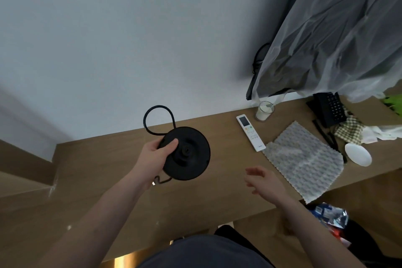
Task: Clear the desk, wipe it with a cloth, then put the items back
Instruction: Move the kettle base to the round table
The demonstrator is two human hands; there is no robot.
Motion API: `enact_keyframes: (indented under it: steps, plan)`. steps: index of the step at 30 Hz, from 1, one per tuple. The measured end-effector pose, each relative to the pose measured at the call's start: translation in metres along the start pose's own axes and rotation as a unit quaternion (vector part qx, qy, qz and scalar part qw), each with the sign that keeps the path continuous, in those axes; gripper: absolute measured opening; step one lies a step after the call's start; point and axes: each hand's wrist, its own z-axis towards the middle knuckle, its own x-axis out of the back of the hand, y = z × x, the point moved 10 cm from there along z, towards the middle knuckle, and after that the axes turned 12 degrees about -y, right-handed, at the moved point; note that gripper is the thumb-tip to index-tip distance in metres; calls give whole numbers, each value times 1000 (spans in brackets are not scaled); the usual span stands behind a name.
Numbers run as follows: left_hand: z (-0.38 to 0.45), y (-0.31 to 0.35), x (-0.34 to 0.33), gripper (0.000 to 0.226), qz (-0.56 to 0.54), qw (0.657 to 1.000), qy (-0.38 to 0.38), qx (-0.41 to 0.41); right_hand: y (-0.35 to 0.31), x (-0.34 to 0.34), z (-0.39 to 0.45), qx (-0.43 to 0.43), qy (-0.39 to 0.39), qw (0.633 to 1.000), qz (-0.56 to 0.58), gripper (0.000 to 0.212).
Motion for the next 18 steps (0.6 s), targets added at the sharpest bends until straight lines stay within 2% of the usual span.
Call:
enact_keyframes:
  steps: [4,10,18]
  plan:
    - [20,-14,-10,21,8,999,35,29,13,36,20,-12,19,1000,-18,34]
    - [48,-52,-45,45,38,992,58,105,20,79,59,-23,13,991,-131,47]
    - [52,-75,-73,26,44,987,91,126,23,109,133,-15,6,978,-206,68]
